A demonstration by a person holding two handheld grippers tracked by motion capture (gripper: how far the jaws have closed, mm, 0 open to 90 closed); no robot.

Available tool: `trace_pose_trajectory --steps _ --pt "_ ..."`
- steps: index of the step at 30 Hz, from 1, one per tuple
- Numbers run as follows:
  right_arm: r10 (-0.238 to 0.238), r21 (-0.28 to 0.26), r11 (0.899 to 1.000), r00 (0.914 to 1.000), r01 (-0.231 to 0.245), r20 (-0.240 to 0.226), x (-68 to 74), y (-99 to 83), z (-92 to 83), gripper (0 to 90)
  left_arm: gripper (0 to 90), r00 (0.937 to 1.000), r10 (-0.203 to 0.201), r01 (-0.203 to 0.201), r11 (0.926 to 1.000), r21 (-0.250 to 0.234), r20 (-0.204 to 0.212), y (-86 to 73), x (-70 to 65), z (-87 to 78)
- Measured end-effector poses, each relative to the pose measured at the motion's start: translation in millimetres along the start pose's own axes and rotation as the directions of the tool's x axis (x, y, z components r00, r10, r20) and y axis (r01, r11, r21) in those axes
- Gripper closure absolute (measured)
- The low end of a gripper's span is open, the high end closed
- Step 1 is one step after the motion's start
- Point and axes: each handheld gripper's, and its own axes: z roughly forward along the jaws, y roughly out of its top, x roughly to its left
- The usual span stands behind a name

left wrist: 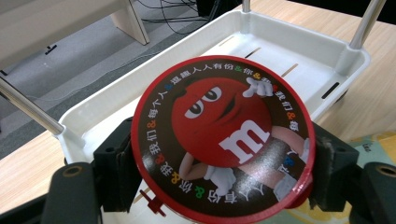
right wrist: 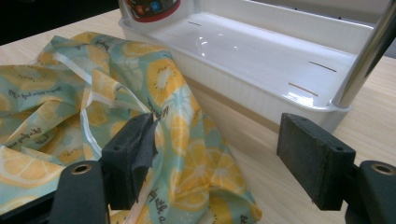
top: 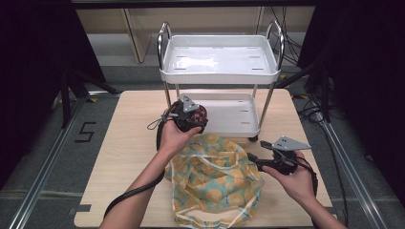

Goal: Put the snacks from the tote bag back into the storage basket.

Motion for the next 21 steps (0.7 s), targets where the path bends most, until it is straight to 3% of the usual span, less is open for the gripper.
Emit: trace_pose_trajectory --steps 2,3,4,6,9,10,11,12,13,15,17,19,20,21 --pt "0.017 0.008 1.0 0.9997 -0.017 -0.015 0.6 -0.2 0.1 29.0 25.3 1.0 -0.007 0.007 0.9999 -0.011 0.001 -0.5 -0.1 1.2" --pt "0.023 0.024 0.999 0.9997 -0.023 -0.009 1.3 0.0 -1.0 29.1 25.3 0.9999 0.012 -0.012 0.9999 0.006 0.0 -0.5 1.2 0.4" --pt "0.021 0.018 1.0 0.9997 -0.021 -0.01 1.4 -0.2 -0.5 29.0 25.3 0.9998 -0.017 0.017 0.9997 -0.016 0.004 -1.0 -1.0 2.4" --pt "0.047 0.029 0.998 0.9988 -0.046 -0.011 3.4 -0.2 -1.2 29.0 25.3 1.0 0.008 -0.008 0.9999 0.014 -0.005 -1.2 1.2 1.7" --pt "0.031 0.01 0.999 0.9995 -0.031 -0.003 2.6 -0.4 -0.2 29.0 25.3 1.0 -0.009 0.009 0.9996 0.026 0.002 -2.7 1.6 2.8" --pt "0.056 0.025 0.998 0.9983 -0.056 -0.014 4.4 -0.4 -0.8 29.1 25.3 0.9997 -0.021 0.021 0.9997 0.013 -0.008 -3.0 1.2 4.3" --pt "0.018 0.019 1.0 0.9997 -0.018 -0.014 1.4 -0.1 -0.5 29.0 25.3 1.0 -0.001 0.001 0.9997 0.026 -0.005 -3.0 2.9 3.7" --pt "0.01 0.011 1.0 0.9999 -0.01 -0.009 0.9 -0.1 -0.4 29.1 25.3 1.0 0.003 -0.003 0.9996 0.027 -0.006 -3.2 3.6 4.1" --pt "0.009 0.006 1.0 0.9999 -0.009 -0.005 0.8 -0.2 -0.2 29.0 25.3 0.9999 -0.005 0.005 0.9999 0.012 -0.015 -3.5 3.7 5.7" --pt "0.009 0.007 1.0 0.9999 -0.009 -0.006 0.9 -0.1 -0.4 29.0 25.3 0.9999 0.009 -0.009 0.9995 0.029 -0.008 -4.1 5.9 5.6" --pt "0.008 0.008 1.0 0.9999 -0.008 -0.007 0.9 -0.2 -0.3 29.1 25.3 0.9998 -0.008 0.008 0.9996 0.025 -0.016 -4.9 5.8 6.8" --pt "0.035 0.027 0.999 0.9992 -0.034 -0.021 2.6 -0.1 -0.7 29.0 25.3 0.9999 0.007 -0.007 0.9994 0.035 -0.015 -5.7 7.0 6.5" --pt "0.032 0.017 0.999 0.9995 -0.032 -0.005 3.0 -0.5 -0.6 29.0 25.3 0.9999 0.007 -0.007 0.9994 0.035 -0.014 -6.3 7.2 6.9" --pt "0.02 0.002 1.0 0.9998 -0.02 -0.007 2.4 -0.8 0.9 29.0 25.3 0.9995 -0.025 0.025 0.9997 0.008 -0.019 -7.2 5.2 9.3"
